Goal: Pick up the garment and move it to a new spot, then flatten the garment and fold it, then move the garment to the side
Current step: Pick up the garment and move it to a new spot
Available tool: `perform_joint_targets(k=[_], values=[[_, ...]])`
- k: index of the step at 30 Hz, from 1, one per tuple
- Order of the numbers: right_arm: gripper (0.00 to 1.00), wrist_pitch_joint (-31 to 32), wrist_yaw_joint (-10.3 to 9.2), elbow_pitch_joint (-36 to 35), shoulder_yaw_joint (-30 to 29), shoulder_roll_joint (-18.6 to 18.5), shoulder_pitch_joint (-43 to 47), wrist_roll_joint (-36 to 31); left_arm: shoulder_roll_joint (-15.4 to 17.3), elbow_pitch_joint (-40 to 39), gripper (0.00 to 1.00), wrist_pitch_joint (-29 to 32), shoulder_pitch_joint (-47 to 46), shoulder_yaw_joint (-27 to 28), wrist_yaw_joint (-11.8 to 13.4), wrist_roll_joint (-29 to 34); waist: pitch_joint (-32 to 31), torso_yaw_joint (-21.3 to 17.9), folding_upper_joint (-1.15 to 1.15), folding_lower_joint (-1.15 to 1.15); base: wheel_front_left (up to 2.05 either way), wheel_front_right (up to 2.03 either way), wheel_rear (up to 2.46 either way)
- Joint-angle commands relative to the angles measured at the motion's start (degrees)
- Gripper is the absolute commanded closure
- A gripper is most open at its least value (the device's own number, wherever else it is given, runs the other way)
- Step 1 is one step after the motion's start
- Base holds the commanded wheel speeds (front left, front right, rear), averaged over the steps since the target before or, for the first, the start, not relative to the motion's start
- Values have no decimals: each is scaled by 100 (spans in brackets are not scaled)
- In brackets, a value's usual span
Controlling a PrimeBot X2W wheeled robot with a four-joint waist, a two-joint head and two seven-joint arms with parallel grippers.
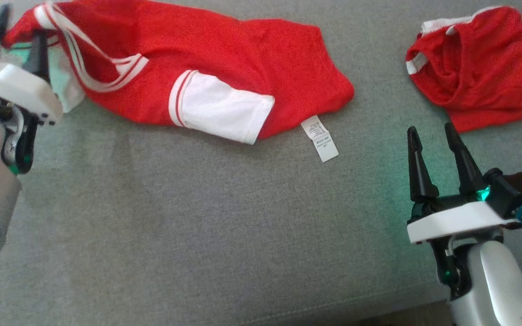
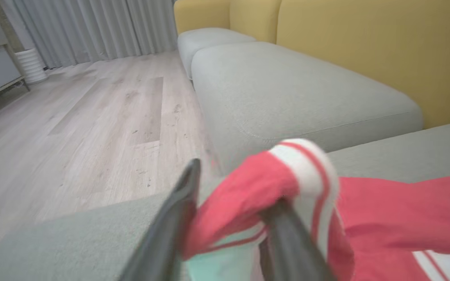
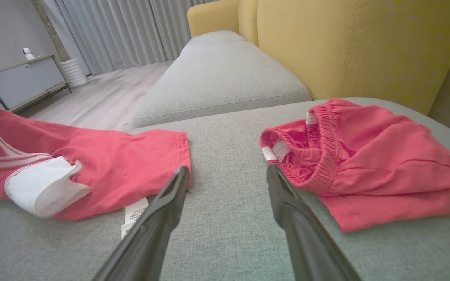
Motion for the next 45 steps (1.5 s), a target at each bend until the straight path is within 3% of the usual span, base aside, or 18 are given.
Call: perform_joint_targets(k=[1, 15, 22, 28, 33, 45], values=[[0, -94, 21, -162, 116, -26, -143, -35, 214, 42, 0, -130, -231, 232, 50, 14, 127, -52, 0, -2, 0, 0, 0], [0, -91, 21, 37, 53, -26, -57, -106, -56, 811, 0, -532, -274, 137, -159, -25, -452, 398, 0, -2, 0, 0, 0], [0, -41, 21, 124, 56, -26, 129, -97, -78, 800, 0, -640, 14, 85, -251, -83, -993, 600, 0, -2, 0, 0, 0], [0, 23, 21, 160, -9, -26, 450, -87, -165, 349, 0, -893, 689, 156, -183, -226, -1504, 785, 0, -2, 0, 0, 0], [0, 70, 21, 128, 0, -26, 756, -78, -240, -437, 0, -1014, 1618, 304, 171, -329, -1764, 914, 0, -2, 0, 0, 0], [0, 106, 21, 37, 104, -26, 1021, -124, -448, -3005, 0, -1057, 4399, 1002, 1516, -138, -1826, 871, 0, -2, 0, 0, 0]])
